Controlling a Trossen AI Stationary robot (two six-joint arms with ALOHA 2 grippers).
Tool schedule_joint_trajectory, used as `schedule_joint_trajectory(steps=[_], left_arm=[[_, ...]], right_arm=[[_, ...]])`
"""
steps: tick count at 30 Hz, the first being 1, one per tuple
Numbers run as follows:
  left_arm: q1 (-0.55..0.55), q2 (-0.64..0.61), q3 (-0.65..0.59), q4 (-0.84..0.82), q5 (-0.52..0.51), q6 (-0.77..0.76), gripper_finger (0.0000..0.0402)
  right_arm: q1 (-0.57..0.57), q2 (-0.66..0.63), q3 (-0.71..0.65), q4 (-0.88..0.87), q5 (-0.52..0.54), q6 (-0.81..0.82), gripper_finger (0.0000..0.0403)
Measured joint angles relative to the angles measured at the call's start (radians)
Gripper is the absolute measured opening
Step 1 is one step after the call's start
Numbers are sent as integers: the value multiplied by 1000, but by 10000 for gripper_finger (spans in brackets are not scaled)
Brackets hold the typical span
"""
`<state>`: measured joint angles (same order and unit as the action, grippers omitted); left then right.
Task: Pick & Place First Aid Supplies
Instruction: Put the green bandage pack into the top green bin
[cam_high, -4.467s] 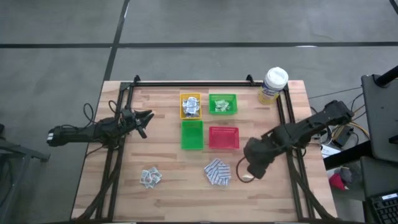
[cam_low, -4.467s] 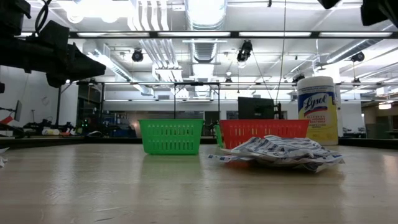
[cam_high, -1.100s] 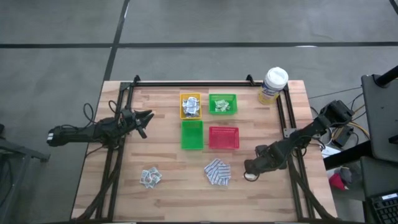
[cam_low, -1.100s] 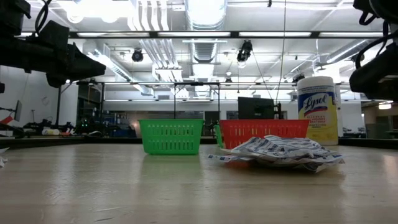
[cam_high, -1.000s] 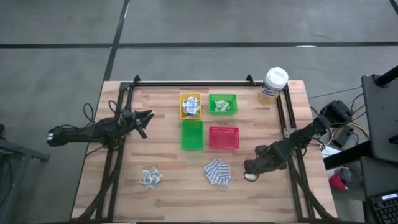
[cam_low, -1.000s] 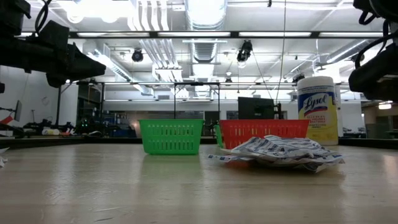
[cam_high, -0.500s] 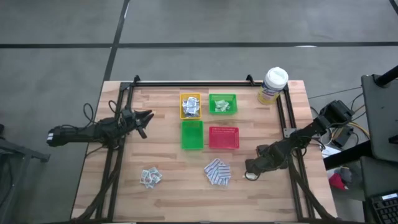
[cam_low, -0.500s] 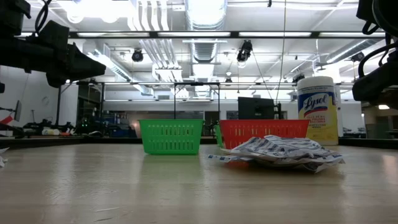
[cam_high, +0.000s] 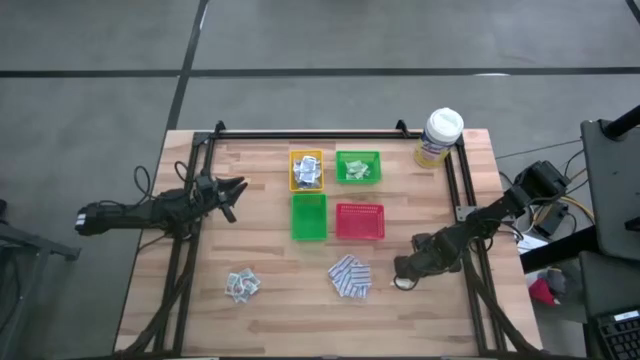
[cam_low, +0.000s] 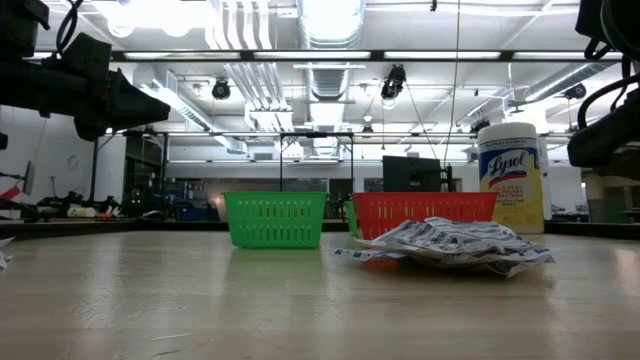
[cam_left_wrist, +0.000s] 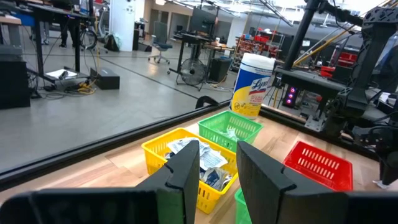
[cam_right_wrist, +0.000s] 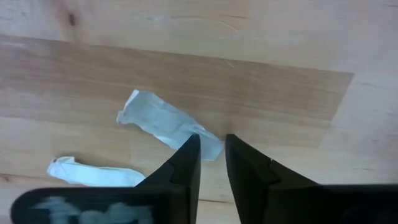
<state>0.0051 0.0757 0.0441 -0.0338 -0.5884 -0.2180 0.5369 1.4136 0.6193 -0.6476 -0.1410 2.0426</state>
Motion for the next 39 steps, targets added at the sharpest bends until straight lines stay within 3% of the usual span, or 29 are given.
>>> schedule_joint_trajectory(steps=[18, 39], left_arm=[[0, 0, 0, 3, 0, -3, 108], [0, 0, 0, 4, 0, -3, 108]], right_arm=[[0, 0, 0, 6, 0, -37, 10], [0, -81, -1, 30, 41, -76, 8]])
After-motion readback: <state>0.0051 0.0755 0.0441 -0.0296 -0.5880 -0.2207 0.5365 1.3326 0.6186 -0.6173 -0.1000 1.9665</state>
